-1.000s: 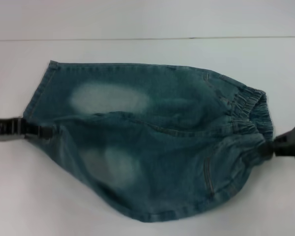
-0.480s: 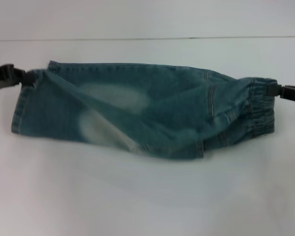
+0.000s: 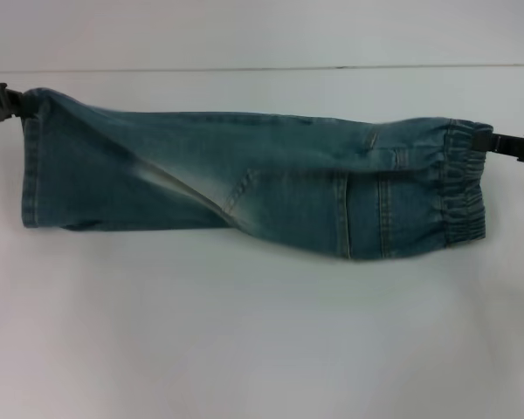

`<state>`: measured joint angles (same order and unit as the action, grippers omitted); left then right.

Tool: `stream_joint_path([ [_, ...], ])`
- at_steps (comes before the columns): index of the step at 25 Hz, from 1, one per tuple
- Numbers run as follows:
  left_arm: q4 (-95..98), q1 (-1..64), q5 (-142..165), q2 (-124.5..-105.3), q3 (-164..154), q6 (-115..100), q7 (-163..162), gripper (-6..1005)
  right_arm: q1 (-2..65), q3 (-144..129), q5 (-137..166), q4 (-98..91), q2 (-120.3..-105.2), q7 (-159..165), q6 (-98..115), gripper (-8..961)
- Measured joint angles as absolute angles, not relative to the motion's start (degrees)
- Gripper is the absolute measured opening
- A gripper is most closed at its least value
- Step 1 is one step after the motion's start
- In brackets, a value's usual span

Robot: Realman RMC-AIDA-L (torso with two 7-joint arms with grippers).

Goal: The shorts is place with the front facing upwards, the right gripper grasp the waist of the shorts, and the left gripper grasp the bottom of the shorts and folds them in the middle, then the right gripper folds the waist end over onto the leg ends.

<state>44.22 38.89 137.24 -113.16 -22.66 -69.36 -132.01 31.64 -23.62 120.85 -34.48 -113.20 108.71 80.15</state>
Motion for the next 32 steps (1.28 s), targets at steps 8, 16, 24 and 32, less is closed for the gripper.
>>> stream_joint_path([
  [8,43.6,39.1,136.1,-113.68,-22.8,-65.8,-129.2,39,33.3,-24.1,121.0,-33.0,-113.03,108.8,77.5,43],
  [16,43.1,39.8,136.1,-113.82,-25.4,-62.2,-126.3,40,35.7,-26.7,121.0,-33.0,-112.8,106.7,73.0,59],
  [24,43.0,39.8,136.4,-114.52,-33.7,-57.7,-124.7,40,37.6,-29.1,120.9,-32.7,-113.4,102.8,67.4,75],
  [32,43.3,39.7,136.6,-114.8,-34.6,-55.4,-123.3,38,39.0,-30.4,120.9,-32.6,-113.53,99.8,63.8,92],
])
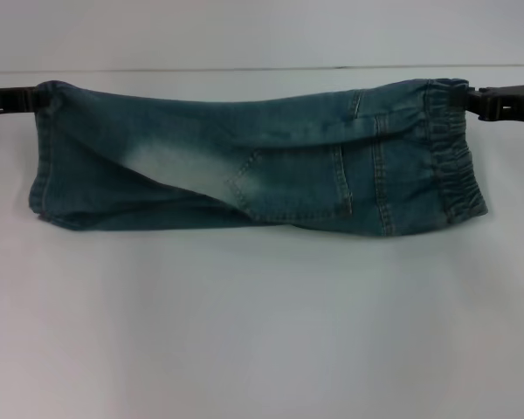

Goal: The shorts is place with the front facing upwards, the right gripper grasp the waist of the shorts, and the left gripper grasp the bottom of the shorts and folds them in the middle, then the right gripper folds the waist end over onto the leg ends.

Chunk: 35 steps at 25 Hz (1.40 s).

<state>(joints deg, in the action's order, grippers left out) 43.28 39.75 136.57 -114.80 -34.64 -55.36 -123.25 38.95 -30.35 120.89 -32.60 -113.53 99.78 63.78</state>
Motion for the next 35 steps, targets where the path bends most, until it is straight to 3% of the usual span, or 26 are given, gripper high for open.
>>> stream_joint_path([
  [16,42.9,39.5,136.4,-114.96,-35.6,-54.6,-121.5,45,40.9,-31.2,120.7,-28.9,-114.44,93.0,57.7,124],
  [23,43.6,38.7,135.9,-116.18,-35.1,-51.9,-121.4,171,41.1,-30.8,120.5,-28.5,-114.76,93.0,56.6,138],
  [31,43.6,38.2,136.0,-116.37,-35.3,-52.0,-121.2,396,40.8,-30.8,120.7,-28.6,-114.19,94.3,56.5,482],
  [35,45.9,36.8,134.5,-117.41,-35.4,-53.0,-119.8,507,40.5,-30.7,120.6,-28.9,-113.45,96.2,57.7,643],
])
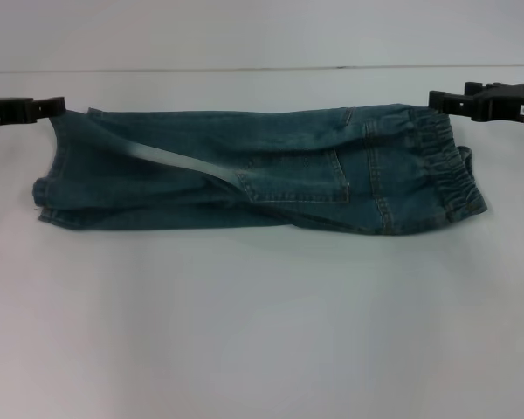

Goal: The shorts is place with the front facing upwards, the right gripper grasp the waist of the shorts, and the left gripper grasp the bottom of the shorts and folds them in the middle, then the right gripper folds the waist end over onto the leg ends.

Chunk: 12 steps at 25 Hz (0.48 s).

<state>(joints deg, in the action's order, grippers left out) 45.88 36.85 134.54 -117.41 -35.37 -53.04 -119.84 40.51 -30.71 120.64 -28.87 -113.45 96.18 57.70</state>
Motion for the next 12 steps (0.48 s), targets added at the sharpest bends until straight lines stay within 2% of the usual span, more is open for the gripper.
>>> stream_joint_path([
  [4,50.4,34.7,131.8,-119.08,-35.4,-57.2,-116.7,701,39.7,-30.8,120.8,-29.8,-111.91,100.1,61.3,831],
  [7,52.3,33.1,128.6,-119.52,-35.2,-62.9,-113.5,809,38.4,-30.8,120.8,-32.6,-111.15,103.8,65.4,875],
  [11,52.4,31.7,123.6,-118.72,-34.9,-72.7,-109.0,929,36.5,-31.0,121.0,-37.9,-110.1,110.0,72.5,933],
  [12,52.3,31.5,123.0,-118.52,-34.9,-75.2,-108.0,931,36.3,-31.1,121.1,-39.0,-109.74,111.4,74.2,948],
])
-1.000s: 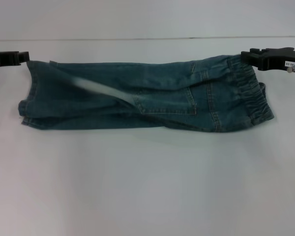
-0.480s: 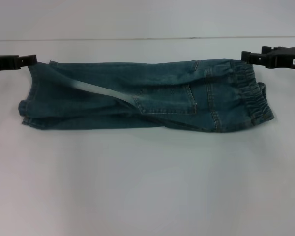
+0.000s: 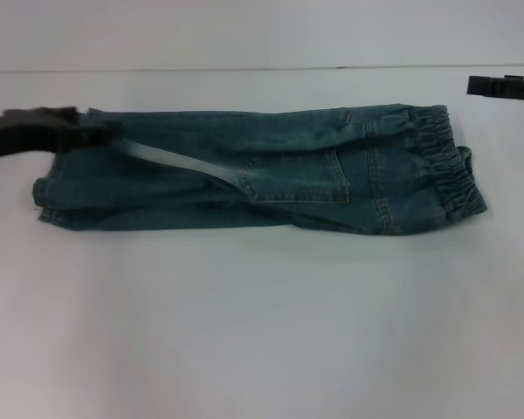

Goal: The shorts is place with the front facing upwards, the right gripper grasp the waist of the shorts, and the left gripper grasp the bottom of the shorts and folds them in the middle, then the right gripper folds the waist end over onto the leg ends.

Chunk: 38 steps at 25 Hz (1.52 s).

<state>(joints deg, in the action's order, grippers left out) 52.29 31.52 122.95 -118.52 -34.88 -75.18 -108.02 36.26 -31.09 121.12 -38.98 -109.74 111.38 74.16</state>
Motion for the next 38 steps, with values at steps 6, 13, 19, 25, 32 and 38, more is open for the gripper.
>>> stream_joint_path([
  [6,51.7,31.5,121.8,-118.46,-35.3,-90.3,-101.9,938,36.3,-34.2,121.4,-43.2,-105.3,124.7,83.5,948],
  [13,49.6,31.8,122.4,-119.06,-37.2,-91.1,-100.5,938,42.0,-36.7,136.1,-47.4,-104.93,137.0,89.5,948],
  [19,48.4,31.9,122.4,-119.14,-37.4,-91.0,-99.9,939,46.0,-38.5,145.2,-45.8,-106.86,138.7,88.4,947],
  [25,47.4,32.1,122.4,-119.08,-37.5,-91.0,-99.7,939,46.5,-42.7,147.0,-42.1,-108.25,138.8,81.5,947],
  [32,47.3,31.9,122.3,-119.33,-37.3,-90.7,-99.7,935,47.0,-46.2,148.2,-38.6,-109.97,138.4,75.3,947],
  [38,46.0,32.3,122.4,-119.39,-37.5,-90.1,-99.7,930,47.0,-49.3,148.2,-37.9,-111.66,138.3,72.2,947],
])
